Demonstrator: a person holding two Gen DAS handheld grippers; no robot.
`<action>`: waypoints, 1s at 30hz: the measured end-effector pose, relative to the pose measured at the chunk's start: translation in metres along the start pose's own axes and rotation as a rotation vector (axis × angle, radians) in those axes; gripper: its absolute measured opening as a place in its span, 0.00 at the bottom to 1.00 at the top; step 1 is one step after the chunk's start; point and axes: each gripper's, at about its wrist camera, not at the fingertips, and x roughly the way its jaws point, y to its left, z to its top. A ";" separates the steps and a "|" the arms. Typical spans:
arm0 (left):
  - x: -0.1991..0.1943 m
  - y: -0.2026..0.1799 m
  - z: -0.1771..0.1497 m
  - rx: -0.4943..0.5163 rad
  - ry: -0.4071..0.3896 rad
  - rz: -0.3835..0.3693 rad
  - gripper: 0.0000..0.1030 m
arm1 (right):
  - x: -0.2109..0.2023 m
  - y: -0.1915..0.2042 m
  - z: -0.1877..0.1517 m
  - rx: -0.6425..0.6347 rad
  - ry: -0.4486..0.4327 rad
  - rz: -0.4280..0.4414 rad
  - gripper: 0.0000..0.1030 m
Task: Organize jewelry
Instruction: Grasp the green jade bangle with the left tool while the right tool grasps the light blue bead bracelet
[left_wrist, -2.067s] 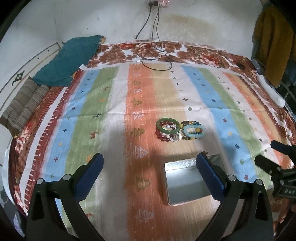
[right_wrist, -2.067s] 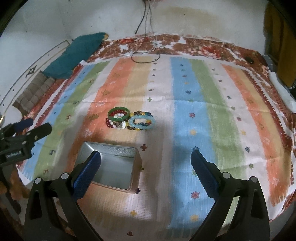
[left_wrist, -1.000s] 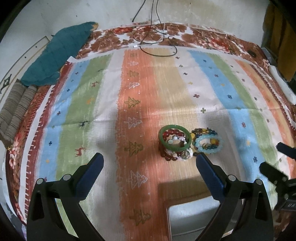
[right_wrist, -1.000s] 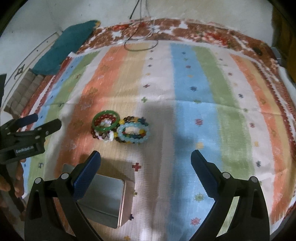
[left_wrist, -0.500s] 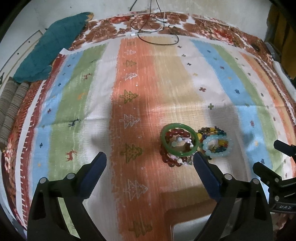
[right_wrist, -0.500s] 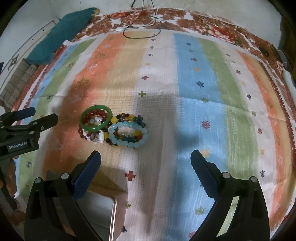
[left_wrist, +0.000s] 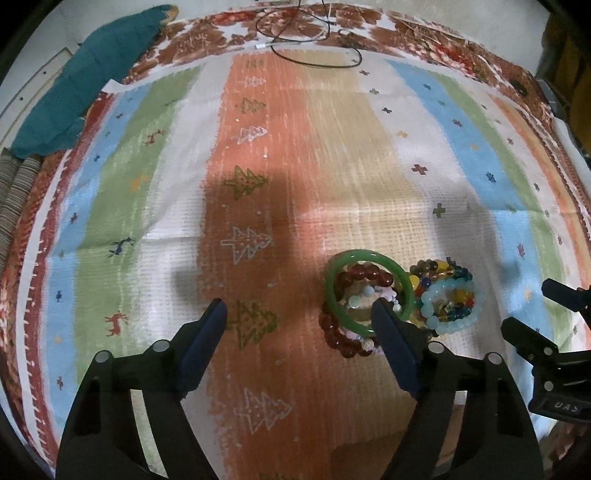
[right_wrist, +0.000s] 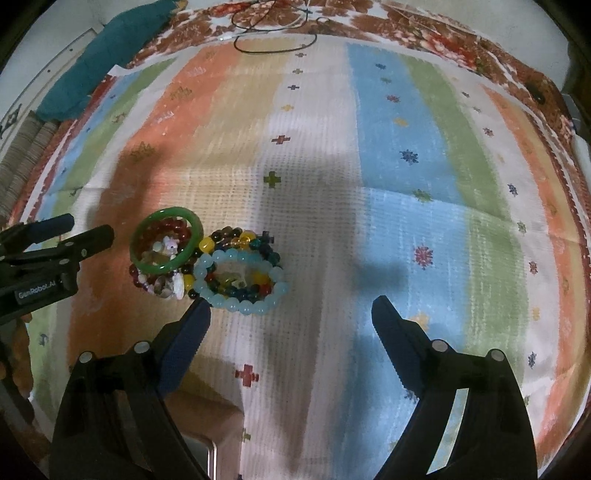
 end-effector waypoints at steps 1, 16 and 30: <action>0.002 -0.001 0.001 0.003 0.004 -0.002 0.73 | 0.002 0.000 0.001 0.000 0.004 0.001 0.87; 0.037 -0.007 0.009 0.015 0.078 -0.031 0.40 | 0.044 0.005 0.015 -0.016 0.082 0.028 0.51; 0.046 -0.017 0.011 0.021 0.100 -0.029 0.08 | 0.055 0.015 0.020 -0.050 0.094 0.047 0.18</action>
